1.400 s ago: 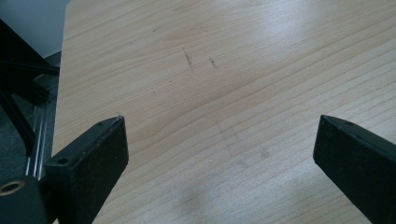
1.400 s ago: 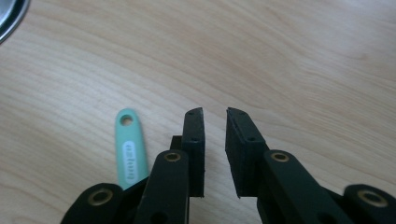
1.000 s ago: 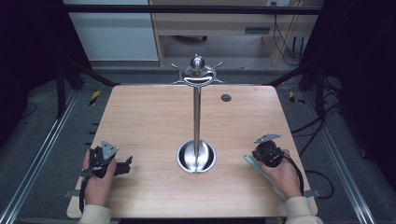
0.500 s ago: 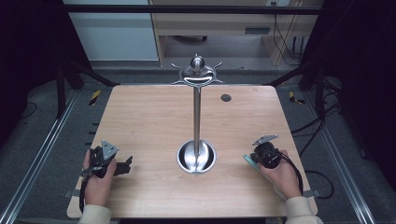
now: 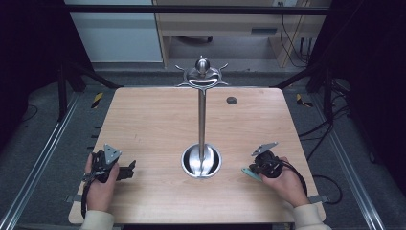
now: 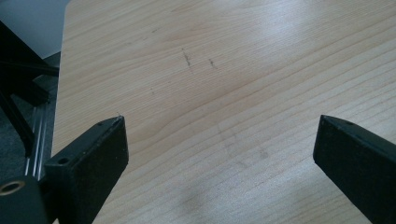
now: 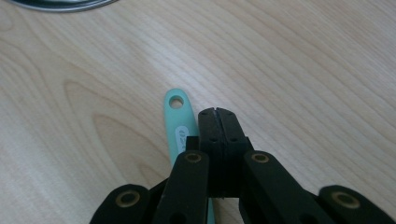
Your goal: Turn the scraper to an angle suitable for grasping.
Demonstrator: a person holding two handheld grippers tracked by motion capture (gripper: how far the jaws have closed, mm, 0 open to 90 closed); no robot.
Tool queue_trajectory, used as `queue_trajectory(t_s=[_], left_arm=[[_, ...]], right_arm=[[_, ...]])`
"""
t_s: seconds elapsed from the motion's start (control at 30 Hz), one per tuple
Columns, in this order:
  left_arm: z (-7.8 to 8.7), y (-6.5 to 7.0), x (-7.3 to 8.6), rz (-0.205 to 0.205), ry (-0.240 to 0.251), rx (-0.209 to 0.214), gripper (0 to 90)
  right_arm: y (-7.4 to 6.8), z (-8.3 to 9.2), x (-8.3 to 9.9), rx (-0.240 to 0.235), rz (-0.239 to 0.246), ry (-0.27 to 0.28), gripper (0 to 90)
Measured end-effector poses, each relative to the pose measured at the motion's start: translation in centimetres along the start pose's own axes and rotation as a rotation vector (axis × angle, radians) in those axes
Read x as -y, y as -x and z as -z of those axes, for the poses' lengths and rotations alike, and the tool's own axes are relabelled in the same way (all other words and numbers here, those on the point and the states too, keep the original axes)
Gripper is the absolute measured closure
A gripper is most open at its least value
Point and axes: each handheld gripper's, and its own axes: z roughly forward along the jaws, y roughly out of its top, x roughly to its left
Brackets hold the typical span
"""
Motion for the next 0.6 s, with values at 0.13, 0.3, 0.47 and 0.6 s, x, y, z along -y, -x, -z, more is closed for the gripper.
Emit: queue_trajectory(t_s=[0.13, 0.3, 0.47, 0.6], left_arm=[[0.0, 0.0, 0.0, 0.0, 0.0, 0.001, 3.1], [0.0, 0.0, 0.0, 0.0, -0.001, 0.002, 3.0], [0.0, 0.0, 0.0, 0.0, -0.003, 0.0, 3.0], [-0.1, 0.0, 0.0, -0.003, -0.002, 0.006, 3.0]], right_arm=[[-0.2, 0.0, 0.0, -0.008, 0.02, -0.006, 90.0], [-0.2, 0.3, -0.2, -0.008, 0.003, 0.011, 90.0], [-0.5, 1.2, -0.6, -0.001, 0.029, 0.015, 90.0], [-0.7, 1.7, -1.0, 0.003, 0.05, -0.009, 88.6]])
